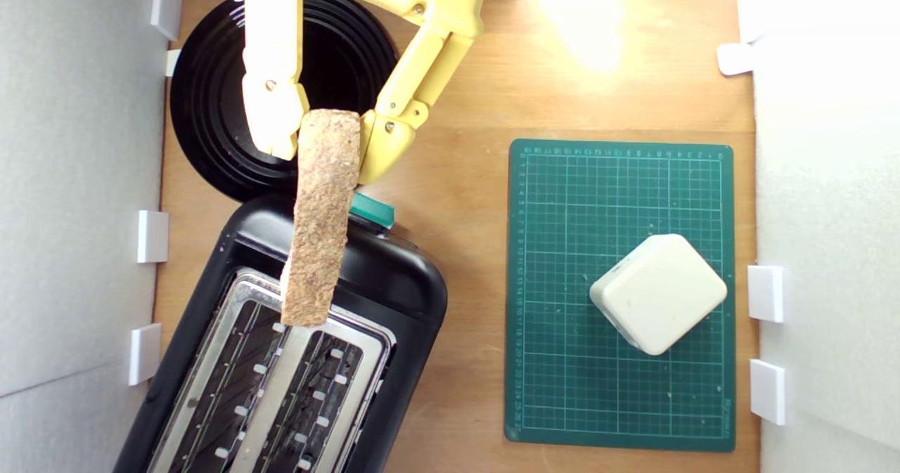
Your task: Pick bread and place in toaster
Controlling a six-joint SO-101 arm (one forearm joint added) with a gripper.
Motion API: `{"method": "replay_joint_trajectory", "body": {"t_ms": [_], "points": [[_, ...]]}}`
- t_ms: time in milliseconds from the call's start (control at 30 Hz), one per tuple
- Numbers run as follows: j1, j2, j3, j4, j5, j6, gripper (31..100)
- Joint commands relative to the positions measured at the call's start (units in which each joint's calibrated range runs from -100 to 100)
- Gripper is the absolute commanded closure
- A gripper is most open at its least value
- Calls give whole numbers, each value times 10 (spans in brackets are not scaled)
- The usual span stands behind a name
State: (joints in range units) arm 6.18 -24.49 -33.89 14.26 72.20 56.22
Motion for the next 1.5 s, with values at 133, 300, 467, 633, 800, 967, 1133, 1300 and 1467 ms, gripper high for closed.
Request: {"method": "replay_joint_trajectory", "body": {"t_ms": [133, 300, 467, 633, 800, 967, 1133, 1300, 1467], "points": [[43, 18, -32, 2, 1, 0, 688], [81, 31, -29, -40, 0, -1, 688], [88, 47, -29, -45, -4, -15, 688], [88, 60, -30, -44, -6, -22, 688], [88, 64, -27, -45, -33, -30, 688], [89, 86, -29, -46, -34, -38, 688], [105, 92, -27, -69, -67, -49, 688], [125, 110, -29, -91, -76, -46, 688], [136, 122, -29, -91, -99, -48, 688]]}}
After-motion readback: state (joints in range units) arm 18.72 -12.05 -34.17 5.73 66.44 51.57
